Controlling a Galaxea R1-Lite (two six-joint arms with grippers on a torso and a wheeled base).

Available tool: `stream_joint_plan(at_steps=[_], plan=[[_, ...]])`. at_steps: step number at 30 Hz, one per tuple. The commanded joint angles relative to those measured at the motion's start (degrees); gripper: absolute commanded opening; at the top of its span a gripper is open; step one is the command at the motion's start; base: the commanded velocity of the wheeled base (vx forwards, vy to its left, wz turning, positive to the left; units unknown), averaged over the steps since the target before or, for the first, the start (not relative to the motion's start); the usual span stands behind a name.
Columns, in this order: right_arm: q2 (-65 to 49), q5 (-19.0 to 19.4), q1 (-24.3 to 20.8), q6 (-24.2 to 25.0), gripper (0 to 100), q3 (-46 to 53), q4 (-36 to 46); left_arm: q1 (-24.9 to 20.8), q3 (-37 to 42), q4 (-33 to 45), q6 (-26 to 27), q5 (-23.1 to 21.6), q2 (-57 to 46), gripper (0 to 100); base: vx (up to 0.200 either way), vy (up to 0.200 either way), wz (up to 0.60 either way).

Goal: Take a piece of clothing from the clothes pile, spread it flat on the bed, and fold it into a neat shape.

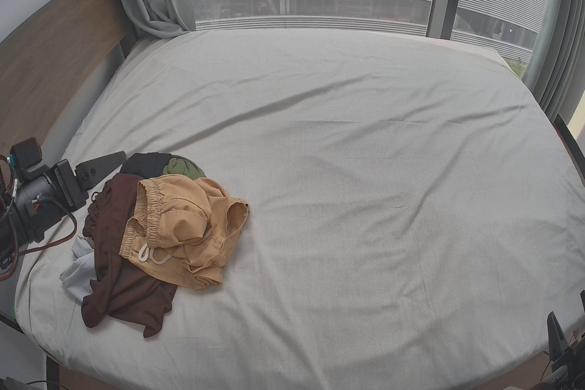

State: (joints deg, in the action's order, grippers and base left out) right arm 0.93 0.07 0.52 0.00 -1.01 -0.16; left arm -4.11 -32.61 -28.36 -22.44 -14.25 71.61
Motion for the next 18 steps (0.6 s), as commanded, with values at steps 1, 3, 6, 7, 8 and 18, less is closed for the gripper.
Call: stream_joint_plan(at_steps=[1,3,6,7,8,18], plan=[[-0.49,0.01,0.00,-0.09,100,1.01,-0.02,2.53,0.09,-1.70,-0.23,-3.68,5.38,100,0.000,0.000,0.00],[-0.49,0.01,0.00,-0.09,100,1.01,-0.02,3.93,0.62,-1.79,-0.15,-5.44,6.18,100,0.000,0.000,0.00],[-0.49,0.01,0.00,-0.09,100,1.01,-0.11,5.08,0.79,-2.23,-0.06,-7.63,8.02,100,0.000,0.000,0.00],[-0.49,0.01,0.00,-0.09,100,1.01,-0.11,5.43,0.71,-2.67,-0.06,-7.90,8.72,100,0.000,0.000,0.00],[-0.49,0.01,0.00,-0.09,100,1.01,-0.11,5.60,0.71,-3.11,-0.06,-7.99,8.90,100,0.000,0.000,0.00],[-0.49,0.01,0.00,0.00,100,1.01,-0.11,5.87,1.41,-9.35,-1.38,-8.16,16.46,100,0.000,0.000,0.00]])
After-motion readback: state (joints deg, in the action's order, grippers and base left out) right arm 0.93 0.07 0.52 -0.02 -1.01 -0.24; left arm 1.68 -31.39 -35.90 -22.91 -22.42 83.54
